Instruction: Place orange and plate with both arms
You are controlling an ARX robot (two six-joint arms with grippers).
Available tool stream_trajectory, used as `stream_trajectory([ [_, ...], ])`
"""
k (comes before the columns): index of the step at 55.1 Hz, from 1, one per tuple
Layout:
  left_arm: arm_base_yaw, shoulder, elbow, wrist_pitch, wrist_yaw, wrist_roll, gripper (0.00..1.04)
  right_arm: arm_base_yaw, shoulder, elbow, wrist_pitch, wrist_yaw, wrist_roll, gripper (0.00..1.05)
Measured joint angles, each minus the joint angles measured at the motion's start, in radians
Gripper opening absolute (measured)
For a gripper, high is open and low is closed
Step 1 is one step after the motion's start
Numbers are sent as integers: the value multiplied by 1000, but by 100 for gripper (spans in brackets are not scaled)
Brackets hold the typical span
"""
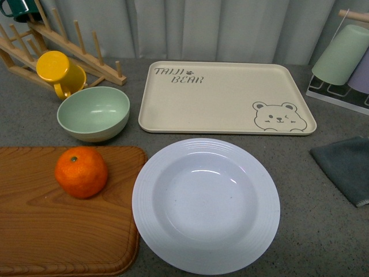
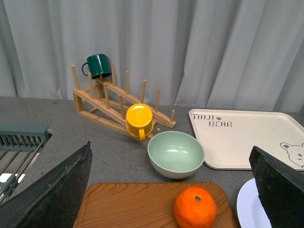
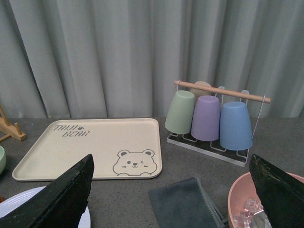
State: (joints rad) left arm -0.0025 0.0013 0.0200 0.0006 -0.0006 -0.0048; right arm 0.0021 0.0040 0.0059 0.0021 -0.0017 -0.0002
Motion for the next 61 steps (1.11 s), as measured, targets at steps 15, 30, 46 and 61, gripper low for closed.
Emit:
stream_trajectory([
  [15, 0, 0, 0, 0, 0, 0, 98, 0, 0, 0, 0, 0, 0, 96],
  [30, 0, 0, 0, 0, 0, 0, 98, 0, 0, 0, 0, 0, 0, 96],
  [46, 0, 0, 0, 0, 0, 0, 98, 0, 0, 0, 0, 0, 0, 96],
  [61, -99, 111, 38, -103, -332, -105, 98, 0, 0, 0, 0, 0, 0, 96],
])
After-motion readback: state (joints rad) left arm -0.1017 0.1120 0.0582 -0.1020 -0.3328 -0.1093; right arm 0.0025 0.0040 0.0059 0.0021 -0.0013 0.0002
